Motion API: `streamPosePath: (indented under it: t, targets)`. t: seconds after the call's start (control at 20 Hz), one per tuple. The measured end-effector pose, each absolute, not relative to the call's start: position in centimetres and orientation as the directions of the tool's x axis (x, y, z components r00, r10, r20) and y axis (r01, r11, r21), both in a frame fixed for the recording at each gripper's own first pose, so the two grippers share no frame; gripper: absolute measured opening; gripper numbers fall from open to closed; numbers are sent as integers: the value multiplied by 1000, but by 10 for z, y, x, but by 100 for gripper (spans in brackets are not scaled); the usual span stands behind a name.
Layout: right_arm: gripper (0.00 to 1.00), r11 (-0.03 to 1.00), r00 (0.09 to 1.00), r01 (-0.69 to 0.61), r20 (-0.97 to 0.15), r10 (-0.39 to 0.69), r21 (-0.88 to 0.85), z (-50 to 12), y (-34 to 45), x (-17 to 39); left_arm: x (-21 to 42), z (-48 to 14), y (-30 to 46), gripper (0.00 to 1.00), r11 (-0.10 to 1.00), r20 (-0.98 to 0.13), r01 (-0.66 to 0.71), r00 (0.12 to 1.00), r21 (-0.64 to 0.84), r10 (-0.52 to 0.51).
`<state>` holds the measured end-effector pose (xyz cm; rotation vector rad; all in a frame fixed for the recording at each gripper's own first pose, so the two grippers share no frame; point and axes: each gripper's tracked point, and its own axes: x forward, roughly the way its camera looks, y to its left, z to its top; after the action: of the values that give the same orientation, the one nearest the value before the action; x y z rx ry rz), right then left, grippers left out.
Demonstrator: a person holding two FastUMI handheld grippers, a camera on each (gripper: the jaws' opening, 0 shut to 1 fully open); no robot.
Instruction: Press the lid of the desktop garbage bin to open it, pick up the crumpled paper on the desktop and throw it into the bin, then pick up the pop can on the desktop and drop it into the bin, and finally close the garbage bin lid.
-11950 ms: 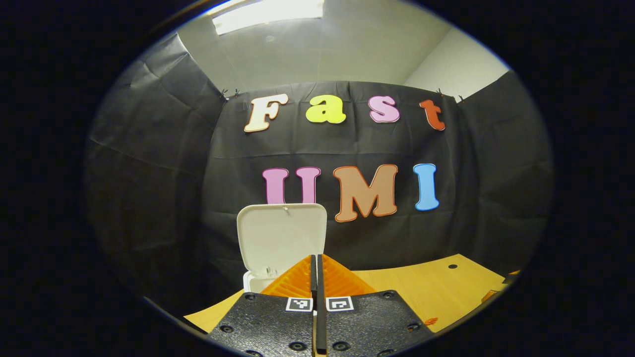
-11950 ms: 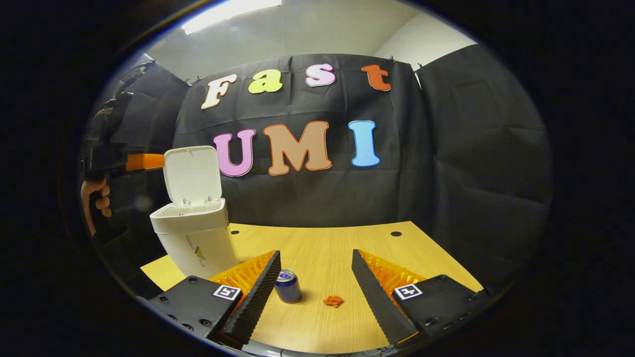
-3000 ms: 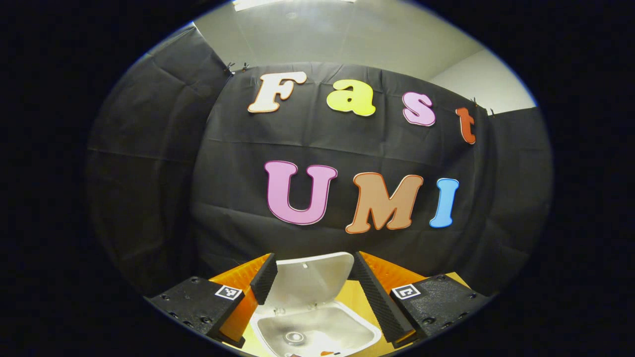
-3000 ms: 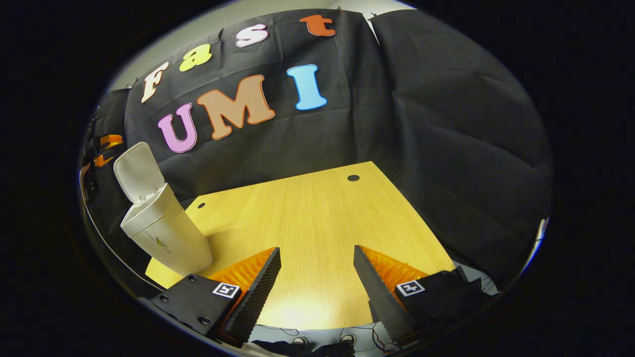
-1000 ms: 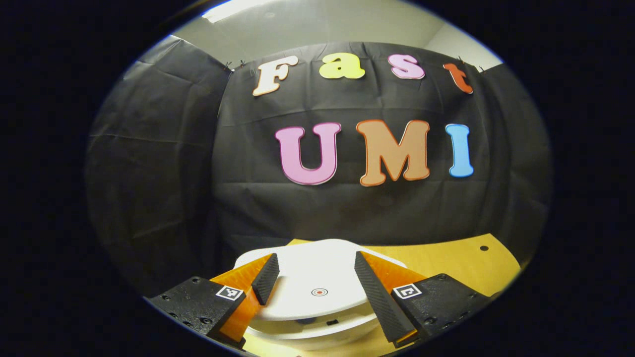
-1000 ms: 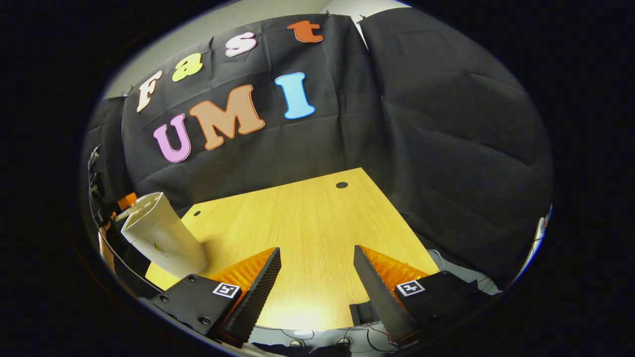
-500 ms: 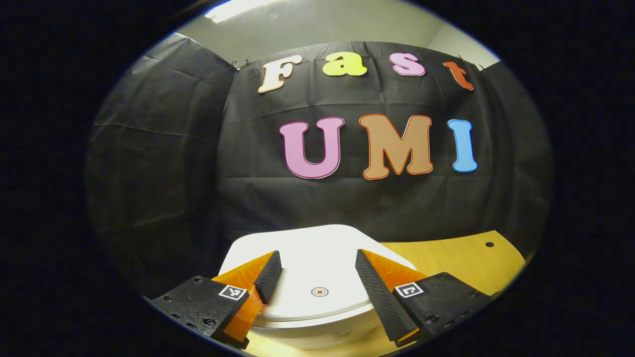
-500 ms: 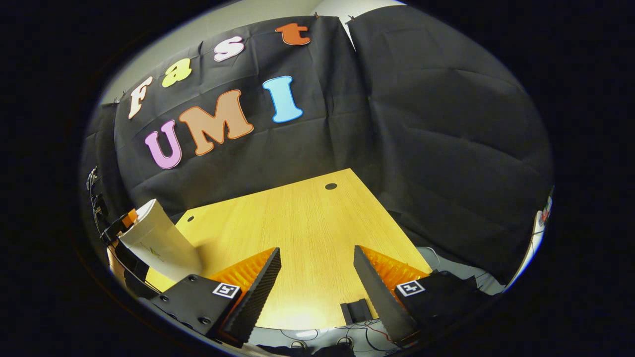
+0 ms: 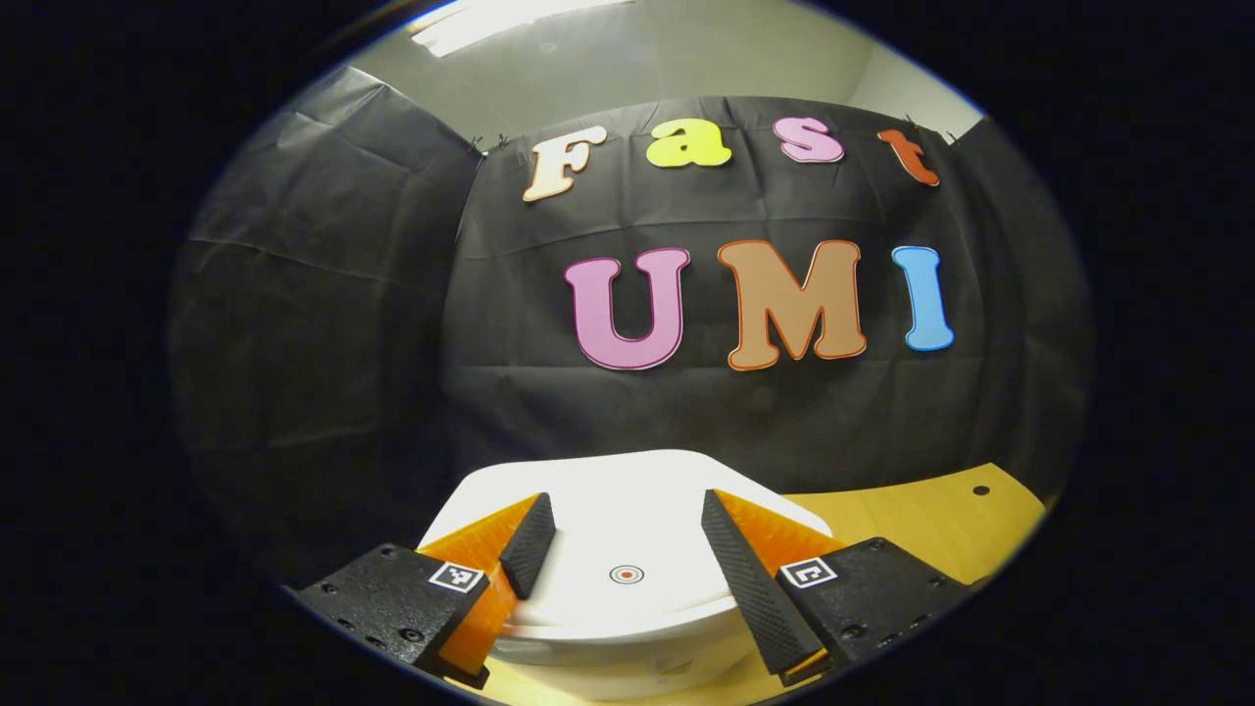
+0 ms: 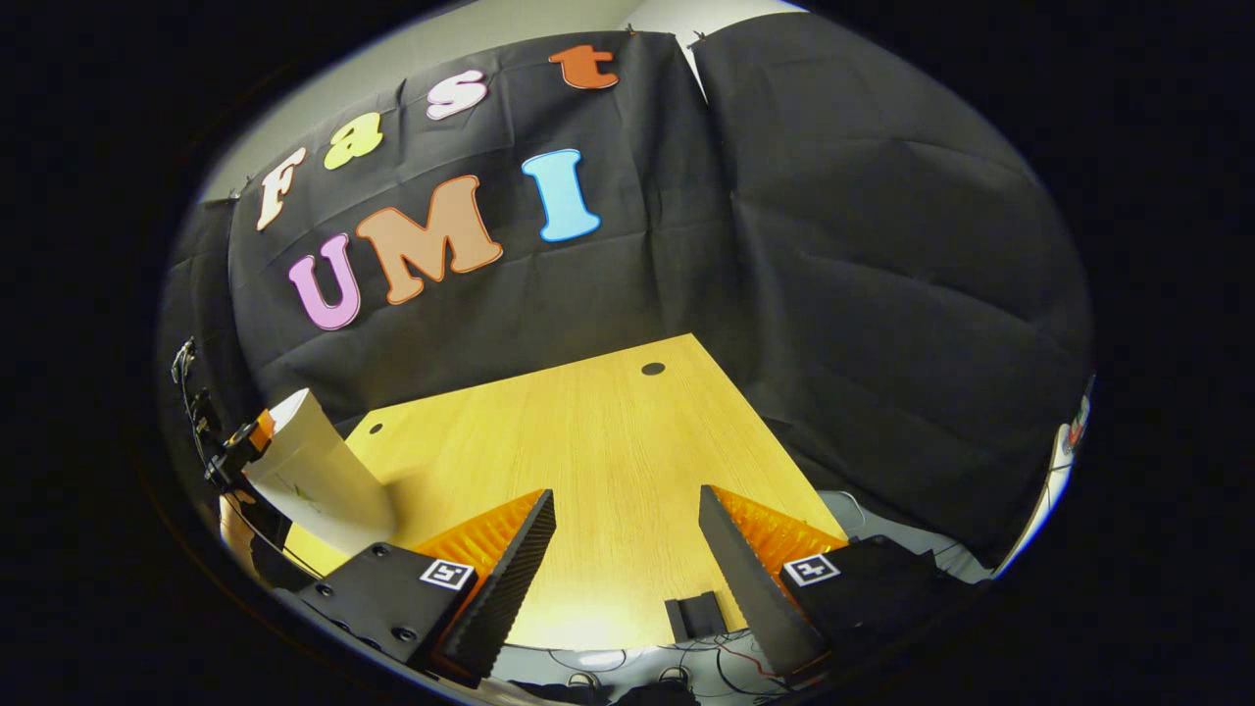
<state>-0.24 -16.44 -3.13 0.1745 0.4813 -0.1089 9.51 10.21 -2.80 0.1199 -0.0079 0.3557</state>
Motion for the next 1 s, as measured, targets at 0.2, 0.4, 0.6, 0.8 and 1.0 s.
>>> streamPosePath:
  t: [0.2,0.4,0.6,0.8,1.0]
  targets:
    - [98,984,902,109,-430,-39,138,-20,-159,3,93,-24,101,93,927,29,-335,942,168,335]
    - [98,989,927,74,-375,-21,127,-8,-145,9,81,12,84,92,935,92,-312,949,169,301]
    - [98,991,950,42,-314,1,130,7,-127,16,66,40,53,92,971,80,-222,973,88,216]
    - [98,992,978,-4,-206,30,130,30,-96,19,50,51,5,94,994,50,-97,994,-52,100]
    - [98,992,989,-49,-133,64,114,40,-63,17,39,56,-49,92,998,59,34,998,-49,-31]
